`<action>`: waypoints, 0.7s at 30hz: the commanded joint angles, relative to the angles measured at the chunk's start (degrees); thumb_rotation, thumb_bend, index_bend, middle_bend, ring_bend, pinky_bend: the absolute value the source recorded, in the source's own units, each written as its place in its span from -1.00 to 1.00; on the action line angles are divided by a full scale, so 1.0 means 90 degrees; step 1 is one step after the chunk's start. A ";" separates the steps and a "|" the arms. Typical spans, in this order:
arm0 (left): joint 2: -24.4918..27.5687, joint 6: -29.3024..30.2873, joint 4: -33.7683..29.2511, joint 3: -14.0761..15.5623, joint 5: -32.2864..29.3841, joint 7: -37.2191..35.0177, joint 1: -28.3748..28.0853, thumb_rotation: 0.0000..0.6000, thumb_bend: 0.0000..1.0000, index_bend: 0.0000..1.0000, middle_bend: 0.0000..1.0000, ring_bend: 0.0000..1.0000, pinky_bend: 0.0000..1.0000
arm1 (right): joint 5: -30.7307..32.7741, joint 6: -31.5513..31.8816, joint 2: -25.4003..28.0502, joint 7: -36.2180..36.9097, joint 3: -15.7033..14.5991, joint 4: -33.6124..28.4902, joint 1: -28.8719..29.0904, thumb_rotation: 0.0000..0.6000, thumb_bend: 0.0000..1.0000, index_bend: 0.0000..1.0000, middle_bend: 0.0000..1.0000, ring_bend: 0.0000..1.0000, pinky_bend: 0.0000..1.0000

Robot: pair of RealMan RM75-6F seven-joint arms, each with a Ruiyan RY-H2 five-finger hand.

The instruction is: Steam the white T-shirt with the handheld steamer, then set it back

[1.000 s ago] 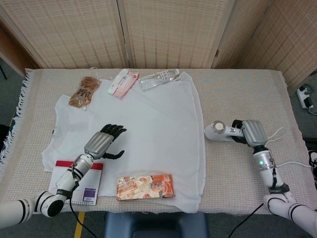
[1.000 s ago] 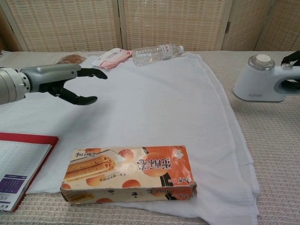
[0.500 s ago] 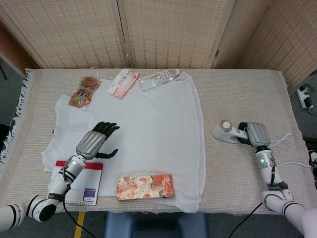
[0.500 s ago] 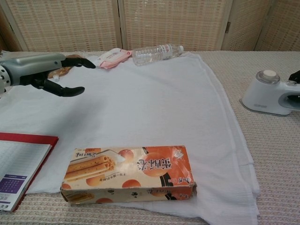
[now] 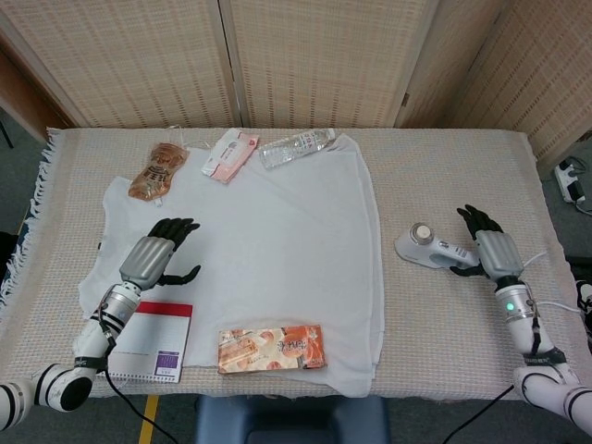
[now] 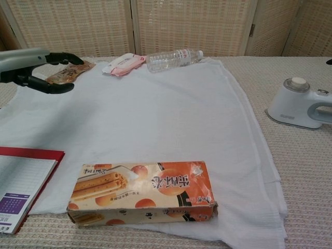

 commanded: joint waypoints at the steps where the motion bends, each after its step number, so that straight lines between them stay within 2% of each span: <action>1: 0.0116 0.0135 0.0121 -0.0096 -0.0173 -0.0162 0.0161 -0.01 -0.24 -0.76 -0.81 -0.97 -1.00 | -0.0161 0.0603 0.0758 -0.0418 -0.0037 -0.0924 -0.0353 1.00 -1.00 -1.00 -1.00 -1.00 -0.75; 4: 0.0199 0.0298 0.0286 -0.0136 -0.0414 -0.0111 0.0334 0.02 -0.28 -0.77 -0.81 -0.95 -1.00 | -0.0166 0.0959 0.1199 -0.0504 -0.0005 -0.1567 -0.0585 1.00 -1.00 -1.00 -0.91 -0.89 -0.59; 5: 0.0230 0.0350 0.0328 -0.0135 -0.0523 -0.0002 0.0385 0.11 -0.29 -0.77 -0.81 -0.93 -0.99 | -0.0196 0.1080 0.1317 -0.0468 0.0001 -0.1734 -0.0657 1.00 -1.00 -1.00 -0.82 -0.82 -0.54; 8: 0.0287 0.0601 0.0402 -0.0169 -0.0840 0.0198 0.0591 0.53 -0.30 -0.76 -0.81 -0.89 -0.96 | -0.0311 0.1538 0.1586 -0.0393 -0.0020 -0.2080 -0.0939 1.00 -1.00 -0.95 -0.60 -0.64 -0.45; 10: 0.0351 0.0840 0.0419 -0.0166 -0.0823 0.0094 0.0792 0.87 -0.39 -0.73 -0.79 -0.85 -0.93 | -0.0372 0.1820 0.1706 -0.0371 -0.0068 -0.2244 -0.1145 1.00 -1.00 -0.91 -0.56 -0.60 -0.39; 11: 0.0365 0.0984 0.0460 -0.0140 -0.0772 0.0079 0.0893 0.97 -0.46 -0.72 -0.78 -0.83 -0.92 | -0.0407 0.1931 0.1751 -0.0369 -0.0097 -0.2302 -0.1229 1.00 -1.00 -0.91 -0.56 -0.60 -0.38; 15: 0.0535 0.1697 0.0337 0.0028 -0.0457 -0.0084 0.1442 1.00 -0.74 -0.66 -0.73 -0.80 -0.92 | -0.0650 0.2458 0.1937 -0.0498 -0.0294 -0.2479 -0.1628 1.00 -1.00 -0.95 -0.57 -0.62 -0.38; 19: 0.0641 0.2460 0.0127 0.0271 -0.0055 -0.0248 0.2039 1.00 -0.77 -0.65 -0.70 -0.80 -0.93 | -0.0776 0.2846 0.2043 -0.0652 -0.0472 -0.2657 -0.1988 1.00 -1.00 -1.00 -0.71 -0.78 -0.40; 21: 0.0768 0.2741 -0.0122 0.0440 0.0055 -0.0144 0.2334 1.00 -0.76 -0.65 -0.70 -0.81 -0.93 | -0.0863 0.2974 0.2084 -0.0638 -0.0564 -0.2773 -0.2133 1.00 -1.00 -1.00 -0.83 -0.93 -0.51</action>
